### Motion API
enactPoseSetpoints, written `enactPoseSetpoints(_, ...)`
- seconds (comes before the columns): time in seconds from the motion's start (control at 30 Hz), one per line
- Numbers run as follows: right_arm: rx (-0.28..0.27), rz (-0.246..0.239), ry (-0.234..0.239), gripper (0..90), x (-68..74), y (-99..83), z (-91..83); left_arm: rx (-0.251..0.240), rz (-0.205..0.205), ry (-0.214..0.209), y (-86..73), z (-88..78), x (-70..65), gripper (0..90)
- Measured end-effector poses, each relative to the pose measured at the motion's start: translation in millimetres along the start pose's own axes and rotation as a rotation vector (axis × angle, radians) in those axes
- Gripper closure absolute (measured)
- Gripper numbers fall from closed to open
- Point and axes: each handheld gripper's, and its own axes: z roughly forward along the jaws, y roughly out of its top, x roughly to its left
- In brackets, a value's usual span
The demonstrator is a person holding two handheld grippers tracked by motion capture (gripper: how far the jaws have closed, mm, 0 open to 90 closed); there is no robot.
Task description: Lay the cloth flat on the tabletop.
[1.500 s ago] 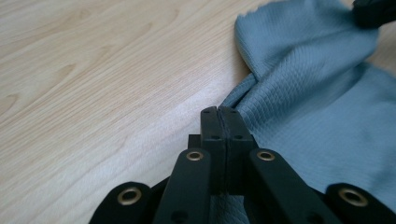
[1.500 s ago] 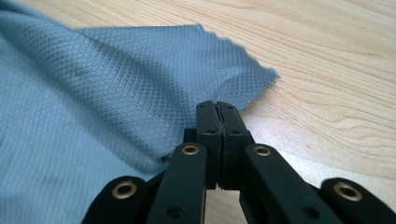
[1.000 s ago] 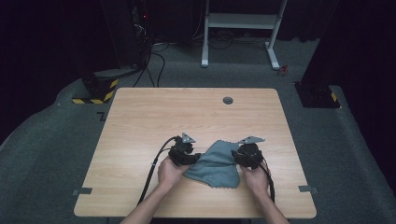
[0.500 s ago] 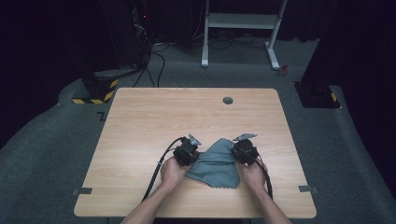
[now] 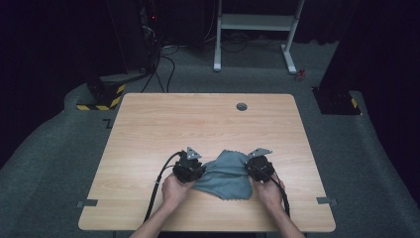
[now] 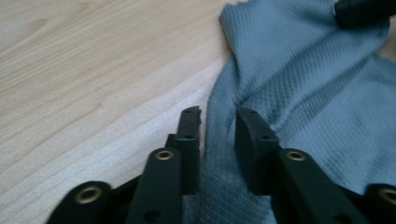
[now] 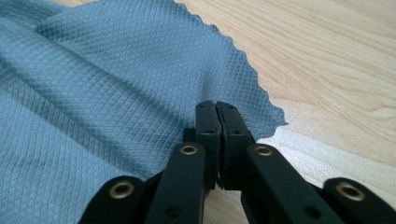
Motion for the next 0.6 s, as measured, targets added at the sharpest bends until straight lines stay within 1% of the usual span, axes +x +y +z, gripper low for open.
enactPoseSetpoints(0.03,0.007,-0.003,-0.002,83.0,-0.7,0.9,0.0,-0.002,-0.007,0.005,2.0,0.7,1.6,65.5)
enactPoseSetpoints(0.07,0.006,0.005,-0.002,79.4,-1.2,1.7,-0.8,0.0,-0.013,0.001,4.3,2.6,2.9,64.5)
enactPoseSetpoints(0.13,-0.012,0.026,-0.001,75.9,-4.1,3.9,-3.3,0.014,-0.032,-0.019,8.9,9.6,4.1,64.2)
enactPoseSetpoints(0.17,-0.024,0.041,0.0,73.4,-5.6,5.3,-3.7,0.024,-0.037,-0.026,10.6,14.0,3.5,65.0)
enactPoseSetpoints(0.2,-0.028,0.054,0.003,72.2,-7.1,6.9,-3.3,0.038,-0.026,-0.028,12.2,18.4,3.0,66.5)
enactPoseSetpoints(0.23,-0.028,0.059,0.005,71.3,-8.4,8.7,-1.5,0.053,-0.025,-0.032,13.3,23.5,0.4,69.3)
enactPoseSetpoints(0.27,-0.016,0.061,0.009,71.1,-9.0,10.6,1.5,0.065,-0.01,-0.029,13.8,26.5,-1.0,72.4)
enactPoseSetpoints(0.3,-0.002,0.062,0.011,71.3,-8.6,11.7,4.1,0.073,-0.012,-0.031,13.6,28.6,-2.6,75.7)
enactPoseSetpoints(0.33,0.009,0.053,0.011,72.4,-8.9,12.0,6.4,0.072,-0.001,-0.028,13.2,29.9,-3.5,78.5)
enactPoseSetpoints(0.37,0.03,0.052,0.015,75.4,-8.3,11.6,10.0,0.074,0.005,-0.03,13.3,30.0,-3.4,83.2)
enactPoseSetpoints(0.4,0.027,0.051,0.017,79.0,-8.1,10.9,10.5,0.074,-0.006,-0.041,13.2,30.4,-3.2,86.2)
enactPoseSetpoints(0.43,0.028,0.038,0.018,85.2,-8.2,11.2,10.7,0.074,-0.01,-0.044,13.3,30.4,-3.3,88.0)
enactPoseSetpoints(0.47,0.033,0.036,0.02,87.6,-7.6,12.0,10.9,0.073,-0.014,-0.041,13.5,30.5,-3.5,88.5)
enactPoseSetpoints(0.5,0.043,0.027,0.016,88.4,-6.7,13.6,11.0,0.07,0.005,-0.019,14.0,29.1,-3.0,88.8)
enactPoseSetpoints(0.53,0.049,0.015,0.01,88.8,-5.4,15.6,11.0,0.055,0.01,-0.005,14.3,26.8,-2.4,89.1)
enactPoseSetpoints(0.57,0.041,0.007,0.004,89.0,-4.7,16.6,10.3,0.018,0.012,0.014,15.3,19.8,0.0,89.1)
enactPoseSetpoints(0.6,0.018,0.0,-0.001,89.1,-3.6,18.8,7.7,-0.011,0.001,0.023,15.9,13.0,1.3,89.1)
